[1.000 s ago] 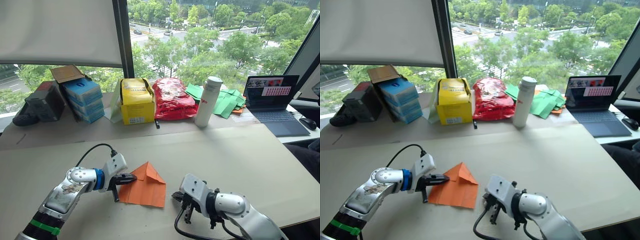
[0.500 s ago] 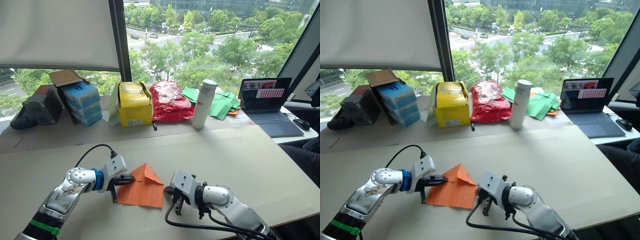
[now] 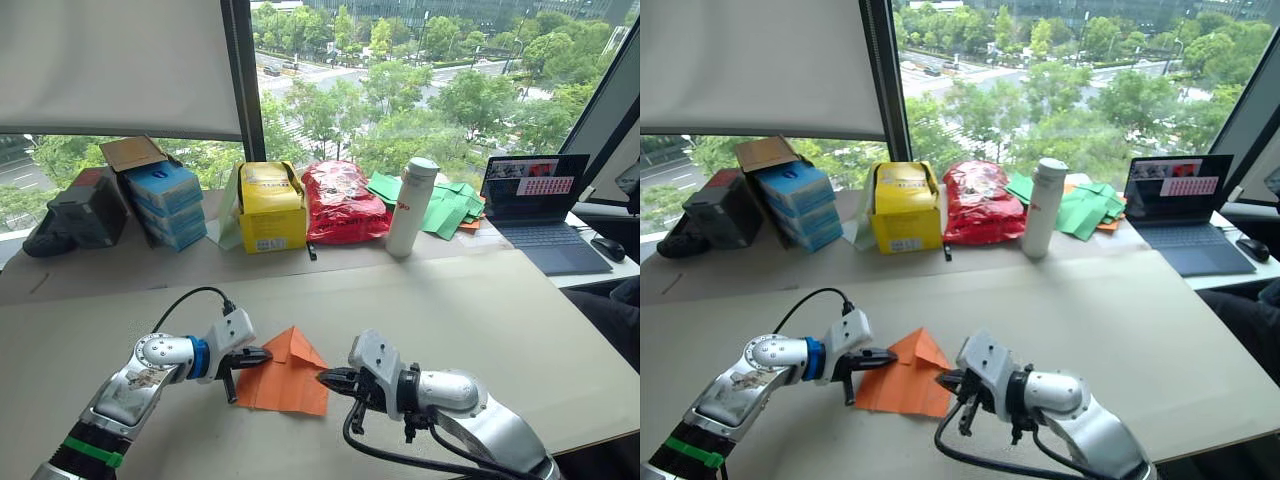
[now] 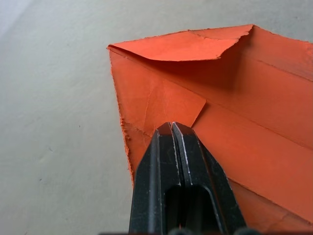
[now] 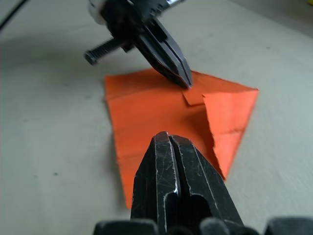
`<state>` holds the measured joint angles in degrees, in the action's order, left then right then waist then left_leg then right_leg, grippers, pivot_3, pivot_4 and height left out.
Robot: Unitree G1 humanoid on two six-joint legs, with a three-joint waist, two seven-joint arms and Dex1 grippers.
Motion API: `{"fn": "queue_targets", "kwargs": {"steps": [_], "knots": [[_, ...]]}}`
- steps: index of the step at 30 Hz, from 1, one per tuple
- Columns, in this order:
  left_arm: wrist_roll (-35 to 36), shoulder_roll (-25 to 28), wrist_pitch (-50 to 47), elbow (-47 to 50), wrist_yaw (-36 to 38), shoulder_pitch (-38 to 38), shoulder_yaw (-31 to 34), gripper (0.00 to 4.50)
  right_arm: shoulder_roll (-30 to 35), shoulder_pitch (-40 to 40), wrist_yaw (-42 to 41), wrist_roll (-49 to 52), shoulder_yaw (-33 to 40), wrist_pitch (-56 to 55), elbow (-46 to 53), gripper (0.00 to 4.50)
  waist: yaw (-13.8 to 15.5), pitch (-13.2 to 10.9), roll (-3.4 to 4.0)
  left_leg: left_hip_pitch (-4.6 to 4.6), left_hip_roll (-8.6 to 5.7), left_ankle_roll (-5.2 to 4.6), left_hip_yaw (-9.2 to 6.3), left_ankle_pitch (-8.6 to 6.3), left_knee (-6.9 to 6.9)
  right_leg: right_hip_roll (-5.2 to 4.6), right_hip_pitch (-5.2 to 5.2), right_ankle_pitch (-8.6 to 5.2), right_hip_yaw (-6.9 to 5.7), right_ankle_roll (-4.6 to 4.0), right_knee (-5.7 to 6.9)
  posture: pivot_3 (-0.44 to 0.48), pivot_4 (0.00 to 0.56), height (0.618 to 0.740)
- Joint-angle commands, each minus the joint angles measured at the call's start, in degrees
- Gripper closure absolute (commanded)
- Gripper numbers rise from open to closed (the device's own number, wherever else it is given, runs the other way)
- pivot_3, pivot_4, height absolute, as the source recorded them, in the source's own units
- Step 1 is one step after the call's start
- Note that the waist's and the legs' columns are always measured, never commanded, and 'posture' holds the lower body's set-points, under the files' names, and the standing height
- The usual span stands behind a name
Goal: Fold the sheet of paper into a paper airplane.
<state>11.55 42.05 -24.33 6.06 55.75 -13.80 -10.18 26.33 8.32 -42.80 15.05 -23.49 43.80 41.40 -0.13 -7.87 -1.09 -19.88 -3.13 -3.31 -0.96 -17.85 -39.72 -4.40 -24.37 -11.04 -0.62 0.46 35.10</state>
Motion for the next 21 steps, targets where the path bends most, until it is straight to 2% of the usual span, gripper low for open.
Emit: {"fn": "queue_targets", "kwargs": {"steps": [1,4,8,15,21], "knots": [[-1.7,-0.1,-1.1,-2.0,0.3,0.0,-1.9,4.46,-0.8,1.6,1.1,-2.3,-7.5,-0.8,-1.2,4.5,0.0,0.0,0.0,0.0,0.0,0.0,0.0,0.0,-0.01,0.0,0.01,0.0,-0.01,0.0,0.0,0.0,0.15,0.74],[-1.8,-0.2,-1.1,-2.4,0.5,-0.8,-2.2,4.46,-0.2,3.9,4.6,-9.9,-13.6,-3.0,-6.1,4.5,0.0,0.0,0.0,0.01,-0.05,0.0,0.02,0.0,-0.03,0.0,0.01,0.0,-0.1,0.02,0.01,0.0,0.15,0.74],[-2.0,-0.2,-0.9,-3.3,1.0,-1.9,-2.4,4.46,-0.1,3.9,9.1,-16.4,-16.5,-4.8,-6.3,4.5,0.3,0.0,0.0,-0.02,-0.11,0.05,0.02,0.03,-0.03,0.0,-0.03,-0.02,-0.16,0.04,0.02,0.0,0.15,0.74],[-2.4,-0.1,-0.1,-5.0,2.8,-3.7,-3.0,4.46,1.2,-0.2,11.0,-21.2,-21.2,-2.9,-1.8,4.5,0.4,0.0,-0.01,-0.18,-0.11,0.15,0.02,0.07,-0.04,0.01,-0.16,-0.03,-0.16,0.06,0.01,0.0,0.15,0.74],[-2.9,-0.6,0.9,-6.7,3.9,-5.1,-3.9,4.46,2.1,-2.0,11.2,-22.4,-20.7,-0.8,-0.5,4.5,0.6,0.0,-0.01,-0.17,-0.11,0.06,0.0,0.02,-0.05,0.03,-0.15,-0.05,-0.19,0.09,0.01,0.0,0.15,0.74]]}}
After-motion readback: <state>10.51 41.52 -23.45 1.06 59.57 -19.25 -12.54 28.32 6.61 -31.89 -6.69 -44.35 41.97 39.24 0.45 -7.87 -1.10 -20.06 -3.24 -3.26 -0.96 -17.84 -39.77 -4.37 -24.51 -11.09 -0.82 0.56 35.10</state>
